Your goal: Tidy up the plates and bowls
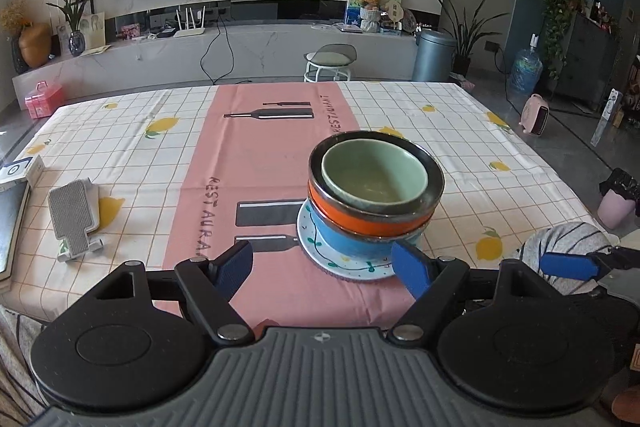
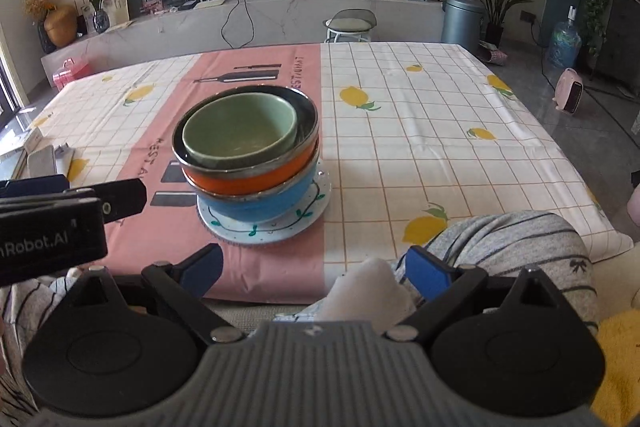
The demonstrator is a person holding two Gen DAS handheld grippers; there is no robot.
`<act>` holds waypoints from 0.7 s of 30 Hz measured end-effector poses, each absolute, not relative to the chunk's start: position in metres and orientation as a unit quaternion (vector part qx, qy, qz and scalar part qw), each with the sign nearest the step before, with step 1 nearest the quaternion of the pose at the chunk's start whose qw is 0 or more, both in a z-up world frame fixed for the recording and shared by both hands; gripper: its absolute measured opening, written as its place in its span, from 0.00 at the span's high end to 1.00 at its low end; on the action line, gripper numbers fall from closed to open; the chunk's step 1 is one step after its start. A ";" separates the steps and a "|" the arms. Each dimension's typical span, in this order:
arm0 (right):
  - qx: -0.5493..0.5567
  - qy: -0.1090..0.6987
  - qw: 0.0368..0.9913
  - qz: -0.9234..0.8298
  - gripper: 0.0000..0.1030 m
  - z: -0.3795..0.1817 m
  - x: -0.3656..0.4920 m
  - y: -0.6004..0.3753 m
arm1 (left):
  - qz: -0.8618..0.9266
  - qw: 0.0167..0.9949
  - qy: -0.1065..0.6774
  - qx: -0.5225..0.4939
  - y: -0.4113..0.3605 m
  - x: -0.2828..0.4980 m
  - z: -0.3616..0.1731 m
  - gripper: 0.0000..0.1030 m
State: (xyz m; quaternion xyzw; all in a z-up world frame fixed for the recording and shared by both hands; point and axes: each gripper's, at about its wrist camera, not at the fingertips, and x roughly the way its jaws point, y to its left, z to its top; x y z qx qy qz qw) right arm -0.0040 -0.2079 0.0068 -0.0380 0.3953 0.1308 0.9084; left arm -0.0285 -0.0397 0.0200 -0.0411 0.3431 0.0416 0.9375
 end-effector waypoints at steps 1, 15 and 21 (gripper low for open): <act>-0.044 0.393 0.909 0.129 0.07 0.006 -0.005 -0.207 | 0.041 0.936 0.347 -0.041 -0.041 -0.030 0.018 0.10; -0.054 0.389 0.908 0.143 0.07 0.003 -0.012 -0.197 | 0.042 0.934 0.352 -0.050 -0.044 -0.035 0.015 0.11; -0.051 0.391 0.907 0.147 0.07 0.001 -0.011 -0.197 | 0.044 0.932 0.355 -0.051 -0.043 -0.036 0.014 0.11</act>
